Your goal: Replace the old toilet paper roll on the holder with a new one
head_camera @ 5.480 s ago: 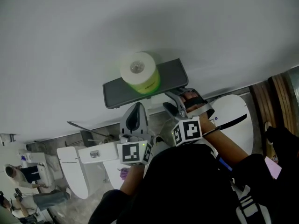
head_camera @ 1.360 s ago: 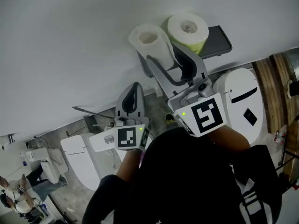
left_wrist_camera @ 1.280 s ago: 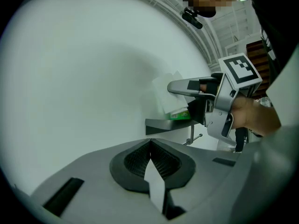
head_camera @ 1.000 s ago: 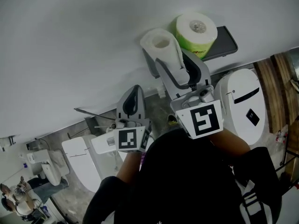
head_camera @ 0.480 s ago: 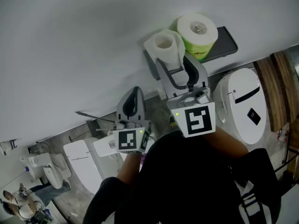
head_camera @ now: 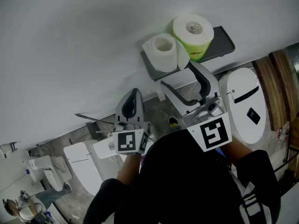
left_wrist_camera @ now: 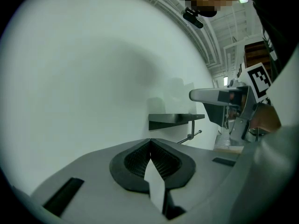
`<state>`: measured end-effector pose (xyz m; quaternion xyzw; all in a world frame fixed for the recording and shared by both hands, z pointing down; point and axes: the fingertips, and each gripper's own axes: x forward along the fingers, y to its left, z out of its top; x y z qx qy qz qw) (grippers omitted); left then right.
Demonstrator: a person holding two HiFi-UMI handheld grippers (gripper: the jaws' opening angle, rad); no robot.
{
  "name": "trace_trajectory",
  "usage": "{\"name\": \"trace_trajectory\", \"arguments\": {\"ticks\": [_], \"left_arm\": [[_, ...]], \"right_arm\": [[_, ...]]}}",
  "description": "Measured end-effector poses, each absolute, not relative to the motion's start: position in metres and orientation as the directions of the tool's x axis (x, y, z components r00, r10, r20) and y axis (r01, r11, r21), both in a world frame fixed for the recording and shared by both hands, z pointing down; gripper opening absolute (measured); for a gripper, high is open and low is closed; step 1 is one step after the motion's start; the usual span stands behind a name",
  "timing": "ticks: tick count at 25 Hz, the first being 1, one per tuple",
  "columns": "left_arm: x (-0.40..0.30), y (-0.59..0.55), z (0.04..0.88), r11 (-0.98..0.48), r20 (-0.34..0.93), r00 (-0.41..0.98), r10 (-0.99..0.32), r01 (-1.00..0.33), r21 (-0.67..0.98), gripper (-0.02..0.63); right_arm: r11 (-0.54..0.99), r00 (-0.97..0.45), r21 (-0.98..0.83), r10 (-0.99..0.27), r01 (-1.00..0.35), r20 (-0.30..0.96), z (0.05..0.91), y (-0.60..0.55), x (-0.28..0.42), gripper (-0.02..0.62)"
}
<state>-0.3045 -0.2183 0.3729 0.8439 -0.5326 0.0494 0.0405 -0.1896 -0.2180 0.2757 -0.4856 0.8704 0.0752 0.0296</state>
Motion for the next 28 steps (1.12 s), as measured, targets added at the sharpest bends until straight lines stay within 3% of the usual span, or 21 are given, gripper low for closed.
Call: {"name": "trace_trajectory", "arguments": {"ticks": [6, 10, 13, 17, 28], "left_arm": [[-0.292, -0.222, 0.376, -0.447, 0.131, 0.445, -0.886, -0.894, 0.020, 0.021], [-0.288, -0.223, 0.375, -0.454, 0.130, 0.452, -0.883, -0.891, 0.019, 0.021], [-0.288, -0.224, 0.376, -0.455, 0.132, 0.452, -0.882, -0.890, 0.013, 0.021], [-0.294, -0.224, 0.375, -0.446, 0.129, 0.443, -0.887, -0.895, 0.005, 0.021], [-0.314, -0.228, 0.375, -0.410, 0.134, 0.408, -0.903, -0.912, 0.009, 0.021]], "right_arm": [[0.413, -0.424, 0.096, -0.884, -0.906, -0.197, 0.253, -0.214, -0.129, 0.295], [0.351, -0.368, 0.130, -0.918, -0.927, -0.148, 0.258, -0.231, -0.094, 0.295], [0.392, -0.405, 0.150, -0.912, -0.908, -0.067, 0.271, -0.251, -0.096, 0.305], [0.462, -0.463, 0.103, -0.886, -0.881, 0.016, 0.284, -0.274, -0.112, 0.375], [0.471, -0.466, 0.103, -0.882, -0.876, 0.065, 0.278, -0.300, -0.122, 0.385]]}}
